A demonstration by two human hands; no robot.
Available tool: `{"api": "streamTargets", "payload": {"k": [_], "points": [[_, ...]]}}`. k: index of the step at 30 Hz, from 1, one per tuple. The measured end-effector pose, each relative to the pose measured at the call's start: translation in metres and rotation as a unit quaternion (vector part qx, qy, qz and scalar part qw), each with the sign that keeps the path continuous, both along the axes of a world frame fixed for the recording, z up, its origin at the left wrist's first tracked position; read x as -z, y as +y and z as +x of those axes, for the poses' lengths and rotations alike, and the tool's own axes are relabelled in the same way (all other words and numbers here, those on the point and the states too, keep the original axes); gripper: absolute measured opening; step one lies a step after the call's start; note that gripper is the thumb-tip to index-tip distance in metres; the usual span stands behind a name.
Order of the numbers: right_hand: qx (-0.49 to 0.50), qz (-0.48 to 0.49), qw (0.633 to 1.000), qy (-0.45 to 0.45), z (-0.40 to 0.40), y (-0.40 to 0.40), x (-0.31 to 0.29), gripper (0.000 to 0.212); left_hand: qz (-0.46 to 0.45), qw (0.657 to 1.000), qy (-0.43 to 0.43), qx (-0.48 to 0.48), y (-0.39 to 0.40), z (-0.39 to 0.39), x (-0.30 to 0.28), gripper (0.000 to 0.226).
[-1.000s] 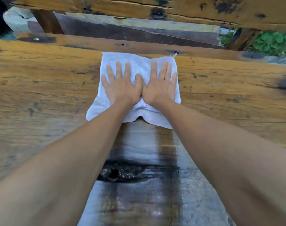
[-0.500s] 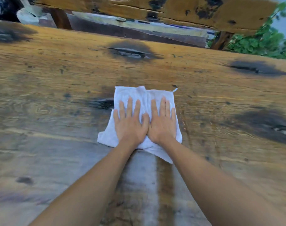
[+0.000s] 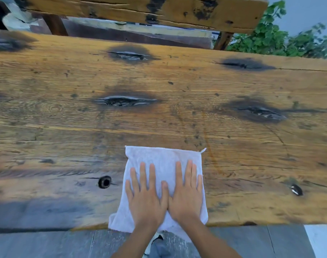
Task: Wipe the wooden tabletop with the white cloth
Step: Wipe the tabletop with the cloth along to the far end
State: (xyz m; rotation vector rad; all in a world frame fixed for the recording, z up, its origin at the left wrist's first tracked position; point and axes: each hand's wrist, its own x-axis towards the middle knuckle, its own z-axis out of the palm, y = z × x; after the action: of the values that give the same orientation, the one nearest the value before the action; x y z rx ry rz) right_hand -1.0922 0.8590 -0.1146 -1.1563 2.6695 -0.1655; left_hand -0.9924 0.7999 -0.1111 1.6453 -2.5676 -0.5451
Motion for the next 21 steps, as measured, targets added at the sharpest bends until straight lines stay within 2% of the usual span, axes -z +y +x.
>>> {"api": "streamTargets", "payload": {"k": [5, 8, 16, 21], "points": [[0.052, 0.010, 0.999, -0.002, 0.021, 0.048, -0.004, 0.079, 0.026, 0.998, -0.043, 0.025, 0.044, 0.017, -0.012, 0.070], [0.063, 0.016, 0.998, -0.005, 0.022, 0.053, -0.006, 0.082, 0.031, 0.998, -0.028, 0.036, 0.039, 0.021, -0.020, 0.068], [0.169, 0.017, 0.985, 0.001, 0.019, 0.011, -0.002, 0.079, 0.021, 0.998, -0.012, 0.058, 0.006, 0.001, -0.013, 0.062], [0.194, 0.022, 0.980, 0.027, -0.018, -0.026, 0.012, 0.081, -0.012, 0.999, -0.006, 0.053, -0.024, -0.037, 0.003, 0.057]]}}
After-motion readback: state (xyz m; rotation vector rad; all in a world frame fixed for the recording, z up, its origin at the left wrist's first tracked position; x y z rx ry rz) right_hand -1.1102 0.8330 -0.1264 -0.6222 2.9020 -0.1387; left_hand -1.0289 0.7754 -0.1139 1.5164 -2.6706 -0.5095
